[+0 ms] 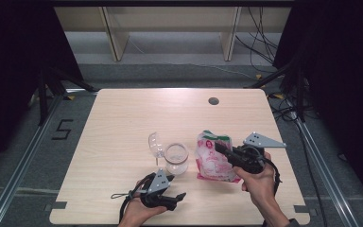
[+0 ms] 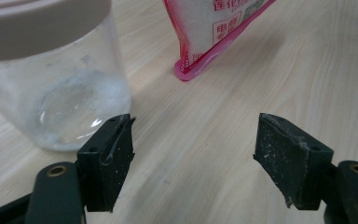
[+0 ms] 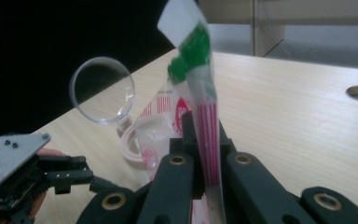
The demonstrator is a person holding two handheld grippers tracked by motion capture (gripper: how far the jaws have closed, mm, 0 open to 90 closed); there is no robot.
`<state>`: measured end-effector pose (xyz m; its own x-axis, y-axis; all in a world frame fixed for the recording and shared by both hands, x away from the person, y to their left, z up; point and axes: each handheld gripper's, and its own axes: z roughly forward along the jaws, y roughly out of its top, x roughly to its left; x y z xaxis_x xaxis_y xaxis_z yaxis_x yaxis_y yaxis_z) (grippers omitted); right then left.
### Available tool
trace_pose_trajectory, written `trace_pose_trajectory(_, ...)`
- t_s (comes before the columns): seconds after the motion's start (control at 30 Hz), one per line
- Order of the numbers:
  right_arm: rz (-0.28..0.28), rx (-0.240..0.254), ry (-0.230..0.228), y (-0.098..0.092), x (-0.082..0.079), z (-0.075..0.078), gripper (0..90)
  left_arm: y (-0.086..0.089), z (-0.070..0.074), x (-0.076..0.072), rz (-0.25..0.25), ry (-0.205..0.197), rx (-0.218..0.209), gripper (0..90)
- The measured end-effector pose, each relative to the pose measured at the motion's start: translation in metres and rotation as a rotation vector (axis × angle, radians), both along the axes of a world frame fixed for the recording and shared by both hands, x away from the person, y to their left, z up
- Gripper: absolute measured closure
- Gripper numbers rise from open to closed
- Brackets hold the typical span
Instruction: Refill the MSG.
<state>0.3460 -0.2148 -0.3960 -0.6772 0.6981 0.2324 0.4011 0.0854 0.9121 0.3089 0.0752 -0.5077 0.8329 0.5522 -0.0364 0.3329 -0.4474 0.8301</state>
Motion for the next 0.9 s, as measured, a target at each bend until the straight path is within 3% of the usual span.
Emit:
trace_pose_trajectory(0.03,-0.012,-0.008,0.022,0.001,-0.001,0.003,90.0,-0.007,-0.001,0.001,0.002,-0.004,-0.021,27.5)
trace_pose_trajectory(0.1,0.002,-0.025,0.001,0.0,0.002,0.006,90.0,-0.011,0.001,0.005,-0.022,0.0,-0.005,27.6)
trace_pose_trajectory(0.13,-0.011,-0.032,0.012,0.001,0.0,0.007,90.0,-0.019,0.001,0.004,-0.028,0.013,-0.04,27.6)
trace_pose_trajectory(0.2,-0.001,-0.035,0.0,0.0,0.002,0.007,90.0,-0.019,0.001,0.005,-0.023,-0.005,-0.018,27.6)
trace_pose_trajectory(0.3,0.002,-0.036,0.003,-0.001,0.002,0.012,90.0,-0.024,0.001,0.005,0.002,0.001,-0.046,27.6)
trace_pose_trajectory(0.4,0.009,-0.032,0.003,0.0,0.001,0.014,90.0,-0.026,0.001,0.007,0.0,0.01,-0.042,27.6)
trace_pose_trajectory(0.43,0.024,-0.046,-0.025,0.0,0.003,0.016,90.0,-0.027,0.001,0.008,-0.007,0.013,-0.045,27.7)
trace_pose_trajectory(0.47,0.003,-0.028,0.003,0.001,0.0,0.021,90.0,-0.029,0.0,0.008,0.003,0.004,-0.05,27.6)
trace_pose_trajectory(0.5,0.014,-0.027,-0.016,0.0,0.002,0.022,90.0,-0.03,0.001,0.009,-0.004,0.009,-0.047,27.6)
trace_pose_trajectory(0.7,0.025,-0.023,-0.031,0.002,-0.003,0.037,90.0,-0.049,-0.001,0.012,-0.004,0.001,-0.046,27.5)
trace_pose_trajectory(0.8,0.026,-0.02,-0.024,0.003,-0.005,0.041,90.0,-0.054,0.0,0.014,0.006,-0.012,-0.039,27.4)
trace_pose_trajectory(0.9,0.045,-0.033,-0.053,0.004,-0.007,0.046,90.0,-0.06,0.0,0.017,0.033,-0.019,-0.044,27.1)
